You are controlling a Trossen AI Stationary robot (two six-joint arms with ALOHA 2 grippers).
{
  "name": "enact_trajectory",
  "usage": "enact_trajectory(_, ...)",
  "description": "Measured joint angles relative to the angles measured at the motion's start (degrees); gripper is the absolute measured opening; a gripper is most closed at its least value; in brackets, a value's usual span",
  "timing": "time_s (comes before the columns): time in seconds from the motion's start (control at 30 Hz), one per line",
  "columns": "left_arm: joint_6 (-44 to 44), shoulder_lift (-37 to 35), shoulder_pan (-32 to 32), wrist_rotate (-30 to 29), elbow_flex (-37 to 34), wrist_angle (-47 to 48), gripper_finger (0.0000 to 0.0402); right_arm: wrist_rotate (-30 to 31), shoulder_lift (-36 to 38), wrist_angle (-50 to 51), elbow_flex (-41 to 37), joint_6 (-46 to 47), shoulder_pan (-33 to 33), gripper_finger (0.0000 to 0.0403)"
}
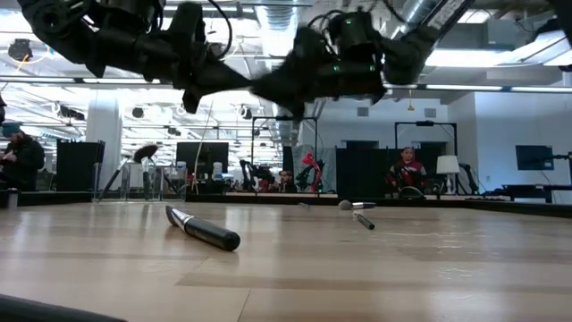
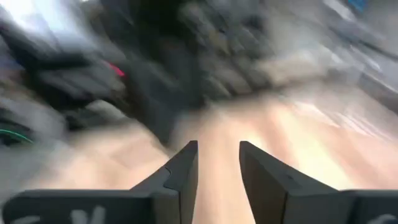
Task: Put items in baskets/containers
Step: Put the eyeshadow brush into the transparent bin
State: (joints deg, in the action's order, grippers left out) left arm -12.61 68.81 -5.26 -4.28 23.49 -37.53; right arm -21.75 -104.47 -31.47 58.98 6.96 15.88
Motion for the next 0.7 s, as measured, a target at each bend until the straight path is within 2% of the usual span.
enact_trajectory(0.07, 2.02, -1.15, -0.54, 0.08, 0.02, -0.62, 0.0005, 10.57, 2.1, 13.02, 0.48, -3.14, 0.04, 0.0102)
enact_trajectory(0.13, 3.23, -2.61, -1.89, 0.09, 0.24, -0.99, 0.0005, 20.66, 2.93, 21.42, 1.31, -2.46, 0.84, 0.0103)
enact_trajectory(0.17, 3.33, -3.57, -2.97, -0.26, 0.2, -0.7, 0.0005, 23.5, 3.39, 24.29, 1.51, -1.07, 1.74, 0.0105)
enact_trajectory(0.3, 2.88, -8.33, -7.29, -0.29, 0.19, -0.99, 0.0005, 24.68, 2.02, 31.85, 2.49, 7.41, 6.93, 0.0114)
enact_trajectory(0.4, 2.39, -11.42, -9.98, 1.54, 0.19, -0.7, 0.0005, 24.76, -0.42, 35.8, 2.66, 10.22, 9.63, 0.0118)
enact_trajectory(0.53, 2.28, -14.3, -13.54, 5.04, 0.32, -0.9, 0.0005, 25.21, -2.88, 41.99, 5.1, 12.7, 10.51, 0.0116)
enact_trajectory(0.7, 2.3, -14.9, -15.85, 12.27, 0.32, -0.62, 0.0006, 29.81, -4.89, 54.2, 10.06, 15.06, 9.05, 0.0109)
